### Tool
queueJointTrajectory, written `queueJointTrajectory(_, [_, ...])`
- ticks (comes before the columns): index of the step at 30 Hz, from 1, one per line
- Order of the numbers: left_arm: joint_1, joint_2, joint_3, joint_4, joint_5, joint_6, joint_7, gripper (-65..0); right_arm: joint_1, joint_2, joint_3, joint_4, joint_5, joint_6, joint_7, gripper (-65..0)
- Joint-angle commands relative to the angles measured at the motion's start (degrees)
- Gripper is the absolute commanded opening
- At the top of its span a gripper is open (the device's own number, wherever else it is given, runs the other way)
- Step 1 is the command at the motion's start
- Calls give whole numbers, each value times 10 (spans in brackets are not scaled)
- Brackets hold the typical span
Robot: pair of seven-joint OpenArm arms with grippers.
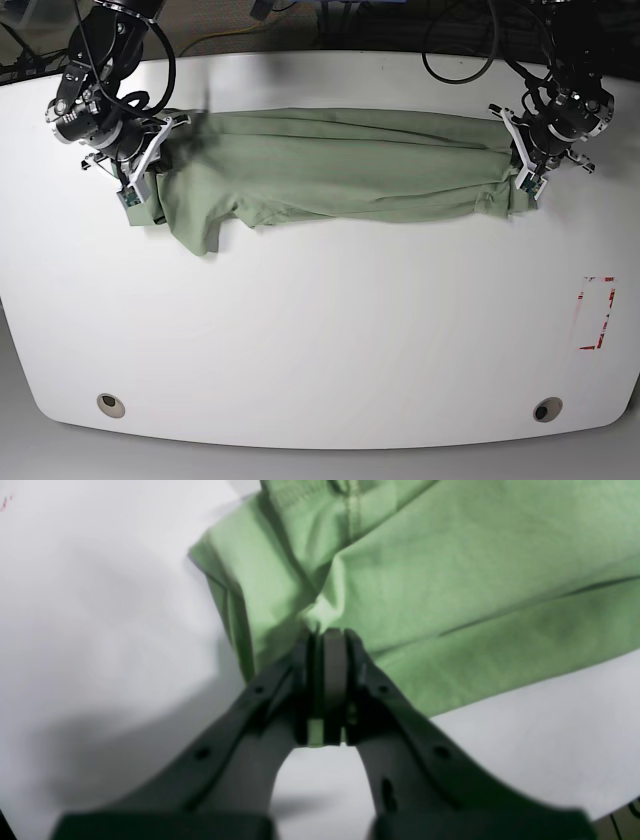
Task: Fold the T-shirt properly
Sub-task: 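Fold the hem over toward the collar with both grippers, then lower the folded edge and press it flat with both grippers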
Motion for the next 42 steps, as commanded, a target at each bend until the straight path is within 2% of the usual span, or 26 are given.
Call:
queueJointTrajectory(1, [0,-7,-4,5,0,4,-9,-617,5,5,2,8,8,-1,11,-602])
queueJointTrajectory(2, [0,-7,-4,1,-2,4,-9,-583,4,5,3,8,8,-1,11,-553])
queueJointTrajectory(4, [0,-8,-4,-7,-2,4,-9,-461,4,5,5,8,8,-1,11,-412])
queueJointTrajectory(7, [-1,-8,-4,-5,-2,4,-9,-272,4,5,6,12,10,-1,8,-243])
queueJointTrajectory(9, [0,-8,-4,-1,-3,4,-9,-203,4,7,7,22,13,-1,8,-208])
queueJointTrajectory(13, [-2,-8,-3,38,-6,4,-9,-215,10,7,48,39,43,-1,8,-214])
queueJointTrajectory(16, [-8,-8,-3,65,-41,4,-9,-222,41,9,55,37,56,-1,7,-212])
queueJointTrajectory(22, [-70,-2,1,24,-59,7,-9,-222,116,9,0,-7,10,-1,-5,-212])
queueJointTrajectory(28, [-111,26,1,-70,-28,7,-9,-222,211,5,-45,-120,-30,-1,1,-212])
queueJointTrajectory(37, [-110,23,1,-129,-14,5,-9,-224,321,9,-75,-353,-38,-1,47,-212])
queueJointTrajectory(42, [-95,23,0,-125,-14,5,-10,-224,333,12,-77,-431,-38,-1,84,-214])
